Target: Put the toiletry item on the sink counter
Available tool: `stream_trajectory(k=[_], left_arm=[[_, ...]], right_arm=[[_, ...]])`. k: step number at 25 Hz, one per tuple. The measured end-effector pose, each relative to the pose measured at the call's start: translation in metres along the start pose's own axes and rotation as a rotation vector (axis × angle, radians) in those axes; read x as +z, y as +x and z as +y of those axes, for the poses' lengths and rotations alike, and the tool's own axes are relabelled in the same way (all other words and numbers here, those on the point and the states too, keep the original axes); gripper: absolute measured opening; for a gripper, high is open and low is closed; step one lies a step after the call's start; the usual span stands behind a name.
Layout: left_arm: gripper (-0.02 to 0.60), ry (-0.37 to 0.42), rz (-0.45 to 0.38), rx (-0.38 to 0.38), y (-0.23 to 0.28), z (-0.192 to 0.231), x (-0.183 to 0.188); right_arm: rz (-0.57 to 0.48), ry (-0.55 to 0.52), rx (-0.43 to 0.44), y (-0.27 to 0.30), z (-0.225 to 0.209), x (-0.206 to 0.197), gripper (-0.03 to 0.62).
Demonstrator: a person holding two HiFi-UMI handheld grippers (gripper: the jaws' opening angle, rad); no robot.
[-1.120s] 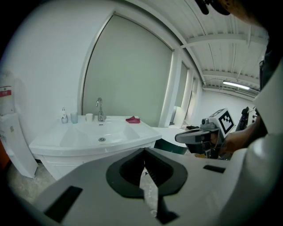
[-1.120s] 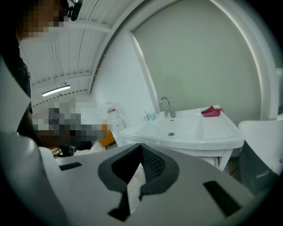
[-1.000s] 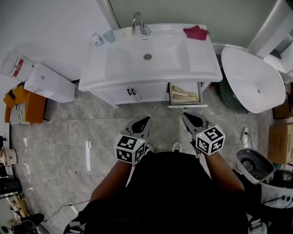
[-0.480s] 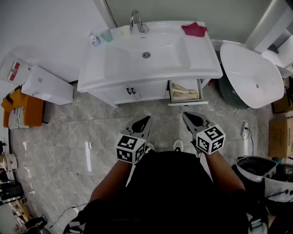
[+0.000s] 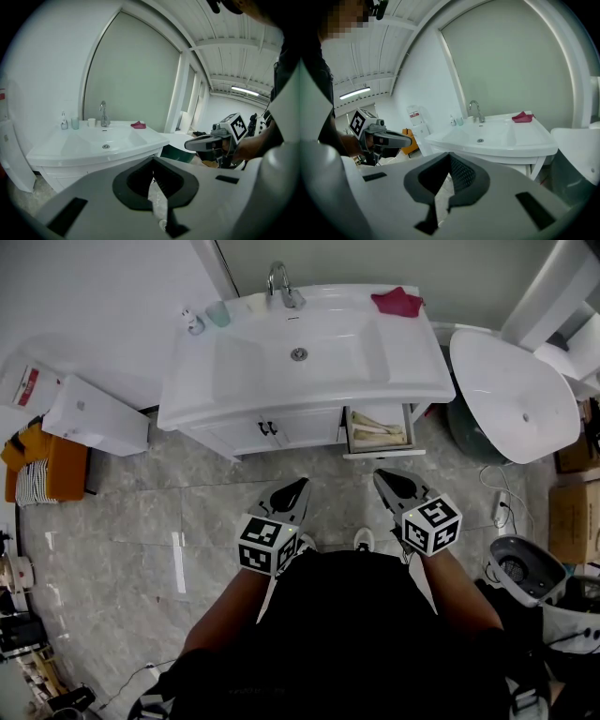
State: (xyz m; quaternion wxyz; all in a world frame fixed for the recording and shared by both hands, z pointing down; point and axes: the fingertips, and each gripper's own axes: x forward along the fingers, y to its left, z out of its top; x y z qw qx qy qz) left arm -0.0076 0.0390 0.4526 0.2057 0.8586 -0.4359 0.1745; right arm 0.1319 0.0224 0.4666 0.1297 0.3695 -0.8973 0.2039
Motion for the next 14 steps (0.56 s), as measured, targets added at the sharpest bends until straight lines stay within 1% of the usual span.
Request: stream_trajectory(k=[14], left_arm=[[0.006, -0.005, 0.000, 0.005, -0.0001, 0.0027, -0.0009]], right_arm=[[0.005, 0.002, 0.003, 0.0029, 0.0003, -0.0017, 0.003]])
